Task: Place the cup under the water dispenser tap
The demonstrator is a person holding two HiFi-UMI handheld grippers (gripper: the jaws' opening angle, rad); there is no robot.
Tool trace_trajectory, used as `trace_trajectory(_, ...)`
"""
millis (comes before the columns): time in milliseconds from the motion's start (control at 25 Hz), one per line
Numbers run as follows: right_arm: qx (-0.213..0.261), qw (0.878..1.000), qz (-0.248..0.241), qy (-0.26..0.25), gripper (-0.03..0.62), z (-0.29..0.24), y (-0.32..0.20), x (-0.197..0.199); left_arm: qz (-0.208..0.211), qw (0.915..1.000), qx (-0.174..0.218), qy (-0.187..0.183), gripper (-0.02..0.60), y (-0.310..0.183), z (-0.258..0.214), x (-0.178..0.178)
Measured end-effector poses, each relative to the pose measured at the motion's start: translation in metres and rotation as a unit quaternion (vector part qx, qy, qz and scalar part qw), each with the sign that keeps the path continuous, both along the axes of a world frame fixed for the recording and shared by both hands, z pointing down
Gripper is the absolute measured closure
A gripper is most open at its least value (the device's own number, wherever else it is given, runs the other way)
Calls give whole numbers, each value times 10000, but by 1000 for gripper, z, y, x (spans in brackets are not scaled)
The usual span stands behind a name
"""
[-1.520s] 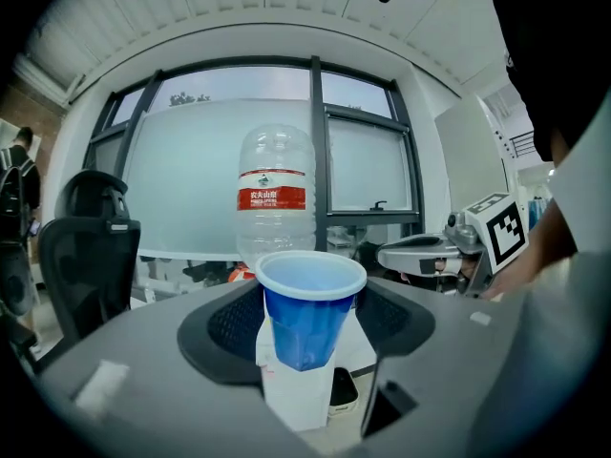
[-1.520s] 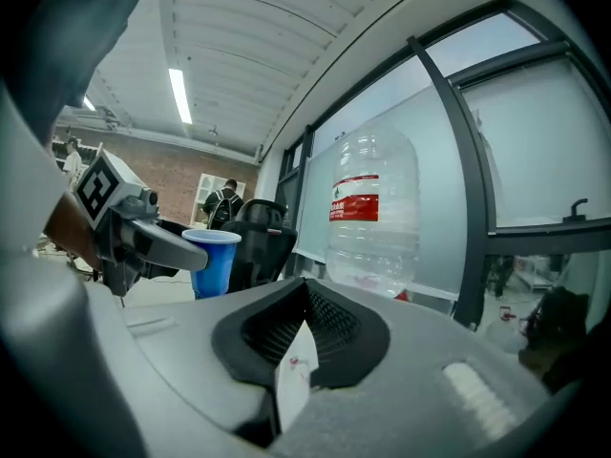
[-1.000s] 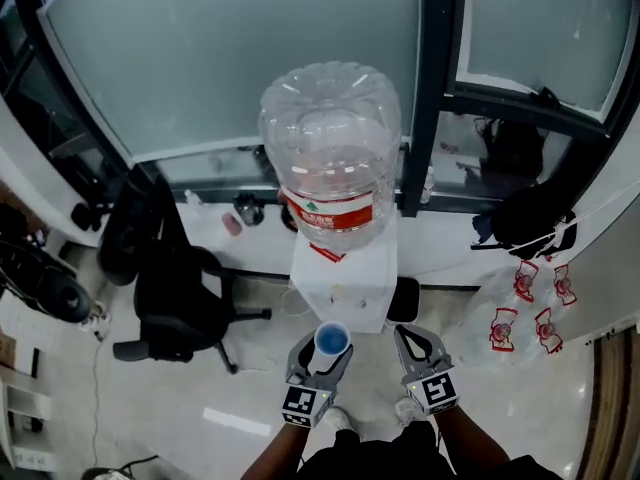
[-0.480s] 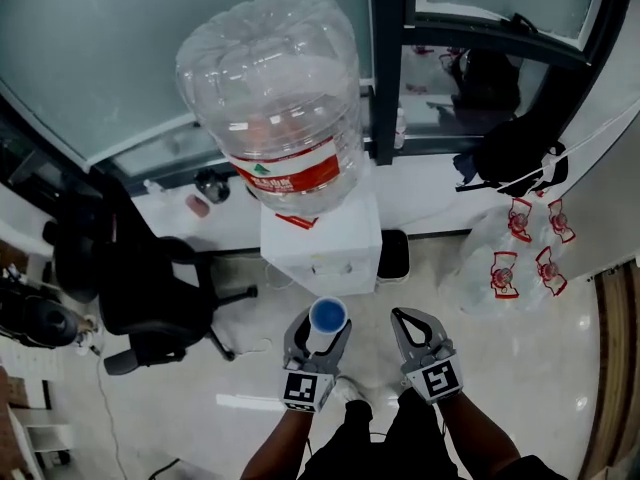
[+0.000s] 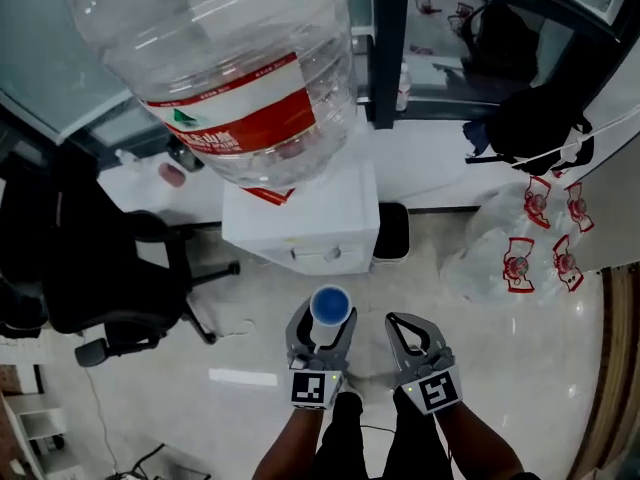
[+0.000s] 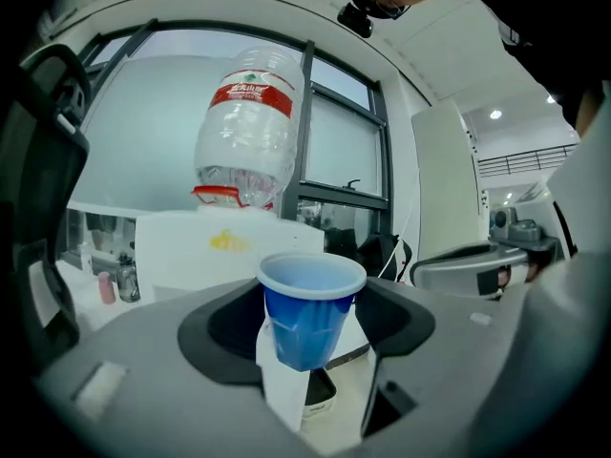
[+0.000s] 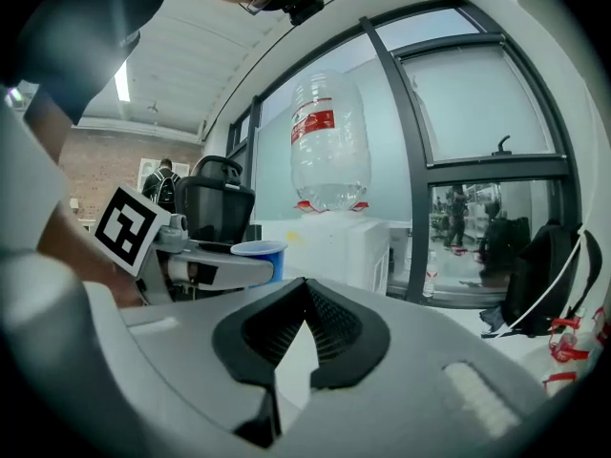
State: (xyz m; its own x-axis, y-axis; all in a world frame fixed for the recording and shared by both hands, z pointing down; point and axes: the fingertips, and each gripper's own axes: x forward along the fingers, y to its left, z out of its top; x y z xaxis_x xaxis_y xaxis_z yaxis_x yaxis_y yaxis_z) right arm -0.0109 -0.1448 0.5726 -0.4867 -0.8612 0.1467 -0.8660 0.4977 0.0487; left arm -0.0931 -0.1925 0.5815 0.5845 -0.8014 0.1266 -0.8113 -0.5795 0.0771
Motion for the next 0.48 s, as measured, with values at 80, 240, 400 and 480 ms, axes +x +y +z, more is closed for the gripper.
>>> trace_trajectory(80,0,9999,41,-124,591,19,-2,4,-97,9999,-74,8,267,-5,19,1)
trace_trajectory(240,-255,9995,1,-161,591,63,-3,9,-232,9996,-29,-159,265,-14,58,-1)
trace_trajectory(400,-271,9991,-73,-311,591,93,-7,4,-211,9994,184,-225,265,-26,89,3)
trace_trajectory(480,-317,9990,-69,-316,591,110,-9,5,-245,9993,210,-181,265,-33,105,7)
